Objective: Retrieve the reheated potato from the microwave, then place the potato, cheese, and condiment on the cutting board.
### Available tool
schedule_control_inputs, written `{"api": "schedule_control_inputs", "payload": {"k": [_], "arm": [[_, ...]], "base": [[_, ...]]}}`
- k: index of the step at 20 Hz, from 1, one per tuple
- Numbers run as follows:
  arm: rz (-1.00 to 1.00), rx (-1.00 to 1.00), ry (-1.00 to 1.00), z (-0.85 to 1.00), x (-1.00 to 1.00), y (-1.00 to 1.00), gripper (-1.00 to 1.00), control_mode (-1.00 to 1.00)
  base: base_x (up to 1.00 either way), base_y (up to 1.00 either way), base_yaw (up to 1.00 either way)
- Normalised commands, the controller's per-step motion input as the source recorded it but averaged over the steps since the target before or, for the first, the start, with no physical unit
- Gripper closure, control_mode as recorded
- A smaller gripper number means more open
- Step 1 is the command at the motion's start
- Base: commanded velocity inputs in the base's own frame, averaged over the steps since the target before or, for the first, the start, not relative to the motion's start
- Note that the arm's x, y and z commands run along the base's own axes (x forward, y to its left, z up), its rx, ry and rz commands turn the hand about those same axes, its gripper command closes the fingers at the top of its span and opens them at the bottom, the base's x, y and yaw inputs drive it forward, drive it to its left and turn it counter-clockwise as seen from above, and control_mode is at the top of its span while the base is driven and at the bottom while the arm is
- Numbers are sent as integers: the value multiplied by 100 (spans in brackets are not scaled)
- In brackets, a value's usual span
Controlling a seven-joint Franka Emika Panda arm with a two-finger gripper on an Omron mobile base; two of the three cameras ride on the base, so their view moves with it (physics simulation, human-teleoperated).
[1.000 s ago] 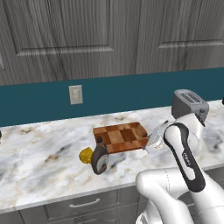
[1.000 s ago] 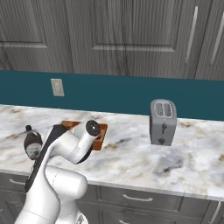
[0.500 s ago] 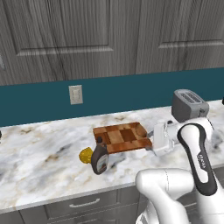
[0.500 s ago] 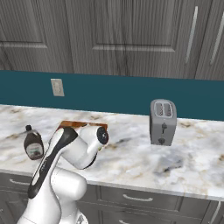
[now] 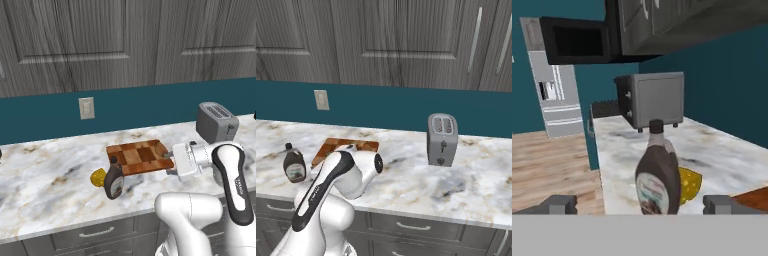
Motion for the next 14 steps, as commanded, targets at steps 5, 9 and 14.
{"api": "schedule_control_inputs", "payload": {"k": [5,9,14], "arm": [[0,14,-8,0,-4,33,-100,-100],[0,11,-6,0,0,33,-100,-100],[0,5,-2,-6,0,41,-100,-100]], "base": [[0,0,0],[0,0,0],[0,0,0]]}}
